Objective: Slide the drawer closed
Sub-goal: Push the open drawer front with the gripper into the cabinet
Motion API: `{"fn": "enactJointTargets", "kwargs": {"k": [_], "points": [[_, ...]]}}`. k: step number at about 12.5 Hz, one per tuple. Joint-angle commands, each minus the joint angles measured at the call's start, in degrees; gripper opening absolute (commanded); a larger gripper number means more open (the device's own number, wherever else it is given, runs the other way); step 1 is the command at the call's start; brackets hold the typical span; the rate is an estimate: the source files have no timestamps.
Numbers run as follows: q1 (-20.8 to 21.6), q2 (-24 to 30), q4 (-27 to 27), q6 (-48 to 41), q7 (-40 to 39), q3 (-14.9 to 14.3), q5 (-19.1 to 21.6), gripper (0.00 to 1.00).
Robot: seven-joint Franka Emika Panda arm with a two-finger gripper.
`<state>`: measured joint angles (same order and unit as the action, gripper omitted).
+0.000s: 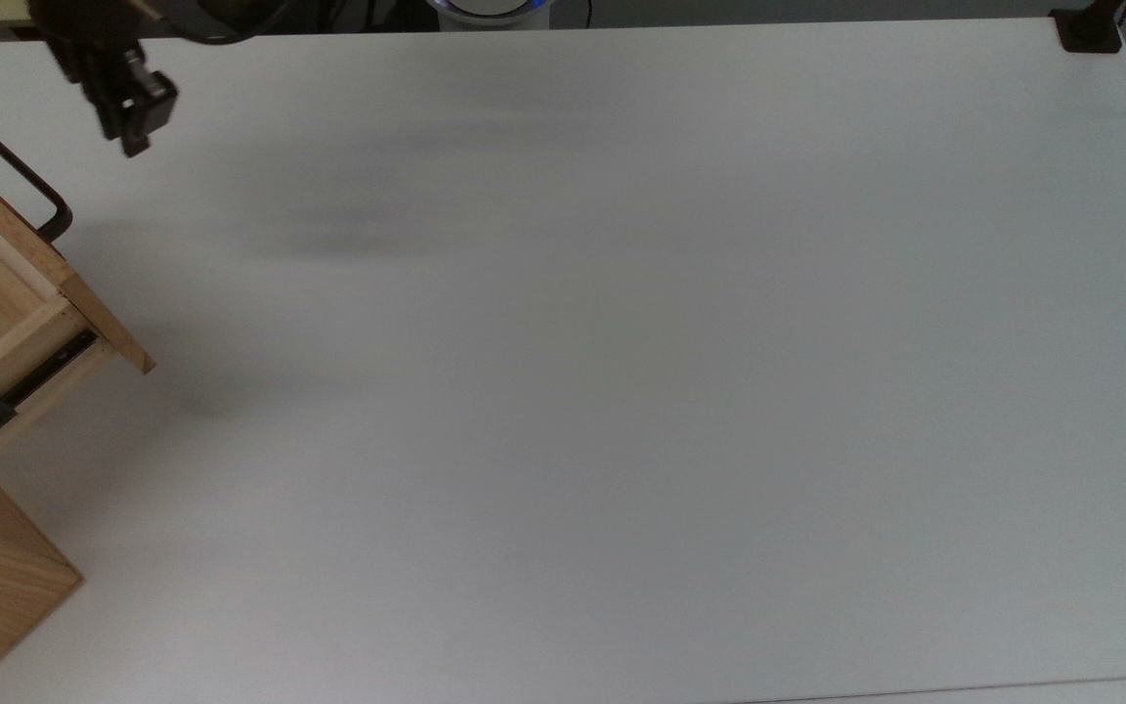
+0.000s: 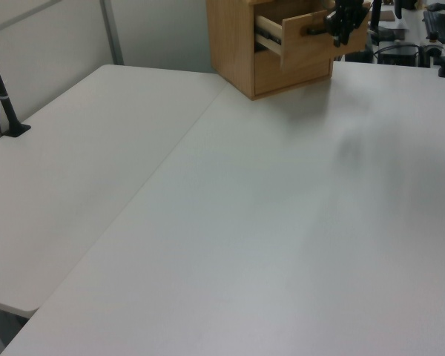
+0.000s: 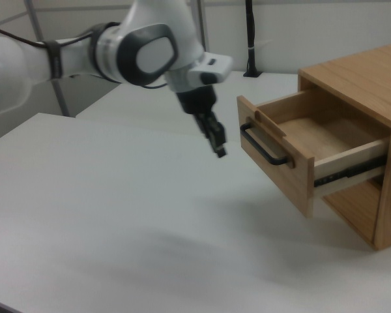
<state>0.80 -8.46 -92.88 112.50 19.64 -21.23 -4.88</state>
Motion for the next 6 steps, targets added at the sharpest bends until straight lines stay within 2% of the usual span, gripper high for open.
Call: {"fn": "enactJointTargets", "kwargs": {"k": [1,6], "points": [[-3.69,-8.49,8.05,5.16,0.66,-0.30,-0.13,0.25],[-7.91,-15.79,13.68,16.57,1.10,-0.04,0.48,0.26]]}}
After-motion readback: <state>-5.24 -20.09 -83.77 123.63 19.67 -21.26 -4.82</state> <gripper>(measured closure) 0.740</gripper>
